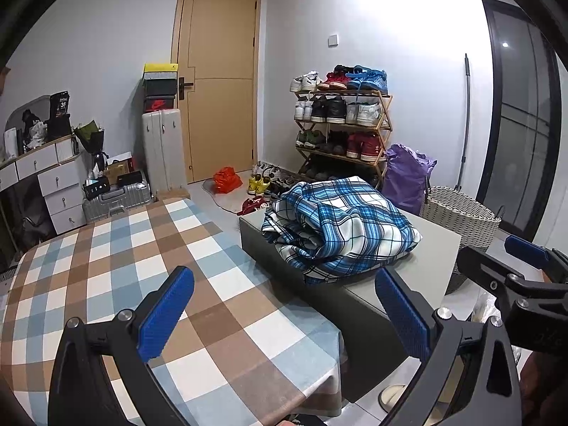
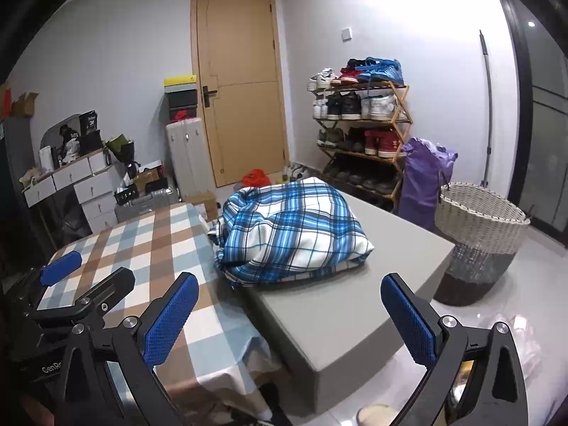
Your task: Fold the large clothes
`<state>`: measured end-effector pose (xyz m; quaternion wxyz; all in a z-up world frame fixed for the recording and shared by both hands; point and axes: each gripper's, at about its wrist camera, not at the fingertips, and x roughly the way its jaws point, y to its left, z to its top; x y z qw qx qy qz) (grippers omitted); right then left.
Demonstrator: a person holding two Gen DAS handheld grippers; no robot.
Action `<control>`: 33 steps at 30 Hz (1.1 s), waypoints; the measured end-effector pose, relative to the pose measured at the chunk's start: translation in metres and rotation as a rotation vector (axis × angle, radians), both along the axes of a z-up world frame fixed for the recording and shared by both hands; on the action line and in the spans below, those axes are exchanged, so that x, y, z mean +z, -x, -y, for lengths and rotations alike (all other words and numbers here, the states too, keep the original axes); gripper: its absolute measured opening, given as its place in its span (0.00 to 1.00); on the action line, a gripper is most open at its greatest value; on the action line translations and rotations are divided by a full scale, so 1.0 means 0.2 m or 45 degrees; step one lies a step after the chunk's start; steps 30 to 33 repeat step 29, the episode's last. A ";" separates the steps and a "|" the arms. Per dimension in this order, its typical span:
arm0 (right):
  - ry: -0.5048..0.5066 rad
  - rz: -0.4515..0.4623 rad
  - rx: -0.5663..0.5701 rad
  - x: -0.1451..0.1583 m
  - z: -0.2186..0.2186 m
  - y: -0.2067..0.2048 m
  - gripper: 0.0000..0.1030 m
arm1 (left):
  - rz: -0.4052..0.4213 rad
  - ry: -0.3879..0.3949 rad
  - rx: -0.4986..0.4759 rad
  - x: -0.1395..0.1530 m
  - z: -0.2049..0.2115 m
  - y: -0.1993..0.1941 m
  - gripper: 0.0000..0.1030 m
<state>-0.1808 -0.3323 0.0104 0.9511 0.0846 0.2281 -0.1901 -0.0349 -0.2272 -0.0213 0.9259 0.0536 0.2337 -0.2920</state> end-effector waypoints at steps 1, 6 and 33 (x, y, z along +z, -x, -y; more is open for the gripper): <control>-0.002 0.001 0.001 0.00 0.00 0.00 1.00 | 0.002 -0.001 0.000 0.00 0.00 0.00 0.97; -0.011 0.001 0.003 0.00 0.00 0.00 1.00 | 0.005 0.007 0.001 0.00 -0.01 0.01 0.97; -0.035 0.004 0.003 -0.02 0.00 0.00 1.00 | 0.003 0.031 0.029 -0.01 -0.01 -0.01 0.97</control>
